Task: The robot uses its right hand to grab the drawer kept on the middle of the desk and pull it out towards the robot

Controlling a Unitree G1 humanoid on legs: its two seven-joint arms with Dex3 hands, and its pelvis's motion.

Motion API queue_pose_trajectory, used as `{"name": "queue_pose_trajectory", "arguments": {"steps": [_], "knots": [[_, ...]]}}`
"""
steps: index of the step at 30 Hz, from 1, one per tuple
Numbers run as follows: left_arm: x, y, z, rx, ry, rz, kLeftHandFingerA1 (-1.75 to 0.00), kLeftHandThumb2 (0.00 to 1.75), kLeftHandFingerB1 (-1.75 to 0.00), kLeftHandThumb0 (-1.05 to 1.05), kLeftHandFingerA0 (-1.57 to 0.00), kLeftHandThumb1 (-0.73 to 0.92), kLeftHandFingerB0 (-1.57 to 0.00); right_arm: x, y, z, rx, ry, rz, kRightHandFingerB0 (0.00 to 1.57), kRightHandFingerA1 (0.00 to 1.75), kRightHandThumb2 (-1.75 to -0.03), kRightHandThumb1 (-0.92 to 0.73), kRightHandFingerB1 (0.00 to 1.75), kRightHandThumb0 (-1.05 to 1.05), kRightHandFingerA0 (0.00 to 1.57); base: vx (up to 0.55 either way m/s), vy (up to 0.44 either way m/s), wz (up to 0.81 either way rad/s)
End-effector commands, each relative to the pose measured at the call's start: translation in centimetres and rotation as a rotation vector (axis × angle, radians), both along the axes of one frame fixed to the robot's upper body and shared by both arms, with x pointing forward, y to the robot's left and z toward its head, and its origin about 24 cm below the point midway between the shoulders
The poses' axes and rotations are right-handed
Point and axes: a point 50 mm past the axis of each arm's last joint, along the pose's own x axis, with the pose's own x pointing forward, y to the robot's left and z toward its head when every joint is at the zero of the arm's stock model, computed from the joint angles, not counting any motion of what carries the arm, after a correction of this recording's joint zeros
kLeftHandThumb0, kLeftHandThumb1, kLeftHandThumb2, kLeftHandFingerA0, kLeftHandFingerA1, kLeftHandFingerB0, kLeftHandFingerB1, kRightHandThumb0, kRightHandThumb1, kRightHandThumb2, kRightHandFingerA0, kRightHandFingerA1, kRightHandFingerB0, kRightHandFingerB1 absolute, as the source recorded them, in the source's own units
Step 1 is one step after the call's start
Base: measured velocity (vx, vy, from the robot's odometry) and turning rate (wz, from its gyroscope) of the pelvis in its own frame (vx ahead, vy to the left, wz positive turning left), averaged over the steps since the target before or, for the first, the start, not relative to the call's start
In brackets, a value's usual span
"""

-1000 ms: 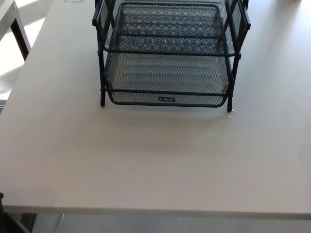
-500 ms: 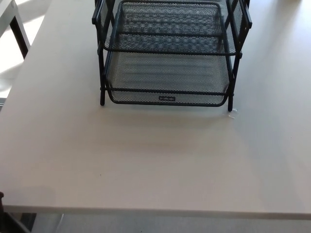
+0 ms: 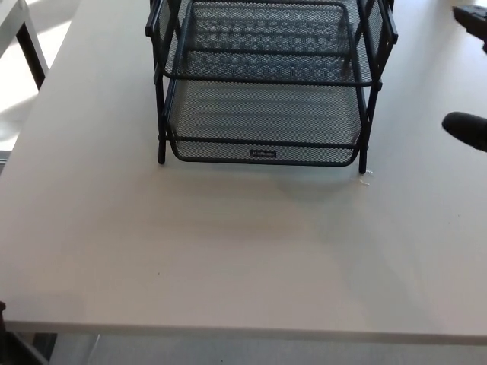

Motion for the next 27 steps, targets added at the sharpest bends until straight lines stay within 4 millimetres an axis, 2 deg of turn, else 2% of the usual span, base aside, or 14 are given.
{"name": "queue_pose_trajectory", "arguments": {"steps": [1,2,3,5,8,10,11,13,20,21,22,25,27], "knots": [[-0.1,0.2,0.0,0.016,0.013,0.005,-1.38,0.62,-1.24,-0.11,-0.74,0.51,-0.71,0.5,2.3,0.3,-0.067,0.006,0.071,0.17,0.45,-0.63,-0.73,0.33,-0.86,0.16,0.00,0.000,0.00],[0.0,0.2,0.1,0.026,0.021,-0.004,-1.41,0.62,-1.29,-0.11,-0.73,0.52,-0.69,0.8,3.6,0.4,-0.059,-0.002,0.121,0.18,0.46,-0.62,-0.70,0.33,-0.85,0.15,0.00,0.000,0.00],[0.0,0.2,0.1,0.026,0.021,-0.003,-1.41,0.62,-1.29,-0.11,-0.73,0.52,-0.69,0.8,3.6,0.4,-0.059,-0.002,0.120,0.18,0.46,-0.62,-0.70,0.33,-0.85,0.15,0.00,0.000,0.00],[-0.3,0.0,-0.1,0.015,0.026,-0.005,-1.38,0.63,-1.23,-0.13,-0.73,0.51,-0.70,1.0,5.1,0.2,-0.083,0.014,0.155,0.14,0.47,-0.62,-0.70,0.33,-0.85,0.11,0.00,0.000,0.00],[-0.2,0.1,-0.1,0.010,0.019,-0.007,-1.38,0.65,-1.20,-0.11,-0.75,0.50,-0.71,1.5,6.4,0.1,-0.088,-0.006,0.193,0.17,0.46,-0.62,-0.70,0.33,-0.86,0.15,0.00,0.000,0.00],[-0.2,0.1,0.0,0.004,0.022,-0.003,-1.39,0.65,-1.24,-0.13,-0.75,0.50,-0.70,1.7,7.0,0.1,-0.111,-0.006,0.200,0.12,0.47,-0.63,-0.72,0.35,-0.87,0.11,0.00,0.000,0.00],[-0.2,0.1,0.0,0.004,0.023,-0.002,-1.37,0.64,-1.21,-0.13,-0.75,0.51,-0.70,1.9,7.4,0.1,-0.117,-0.006,0.211,0.00,0.52,-0.98,-0.32,0.51,-0.41,0.00,0.00,0.000,0.00],[-0.1,0.1,0.1,0.007,0.020,-0.005,-1.38,0.64,-1.23,-0.13,-0.75,0.51,-0.69,2.2,8.0,0.1,-0.121,-0.015,0.226,0.00,0.52,-0.97,-0.32,0.51,-0.41,0.00,0.00,0.000,0.00],[0.1,0.0,0.1,0.009,0.029,0.000,-1.40,0.61,-1.26,-0.13,-0.71,0.53,-0.68,3.3,10.4,-0.3,-0.147,-0.016,0.268,0.00,0.54,-0.94,-0.25,0.51,-0.42,0.01,0.00,0.000,0.00],[0.1,-0.1,0.1,0.009,0.024,-0.003,-1.38,0.63,-1.23,-0.12,-0.73,0.51,-0.69,3.5,10.7,-0.5,-0.159,-0.022,0.269,0.09,0.48,-0.61,-0.69,0.34,-0.90,0.04,0.00,0.000,0.00],[0.1,-0.1,0.2,0.013,0.020,-0.008,-1.37,0.64,-1.23,-0.14,-0.72,0.51,-0.68,3.9,11.4,-0.9,-0.189,-0.039,0.272,0.06,0.52,-0.98,-0.53,0.39,-0.86,0.00,0.00,0.000,0.00],[0.1,-0.1,0.2,0.017,0.025,-0.003,-1.39,0.63,-1.25,-0.13,-0.71,0.52,-0.68,4.2,12.1,-1.2,-0.198,-0.041,0.273,0.10,0.51,-0.99,-0.55,0.36,-0.89,0.00,0.00,0.000,0.00],[0.2,-0.2,0.2,0.015,0.023,-0.003,-1.40,0.62,-1.25,-0.15,-0.72,0.53,-0.67,4.4,12.2,-1.3,-0.193,-0.039,0.275,0.08,0.51,-0.97,-0.51,0.38,-0.83,0.00,0.00,0.000,0.00]]}}
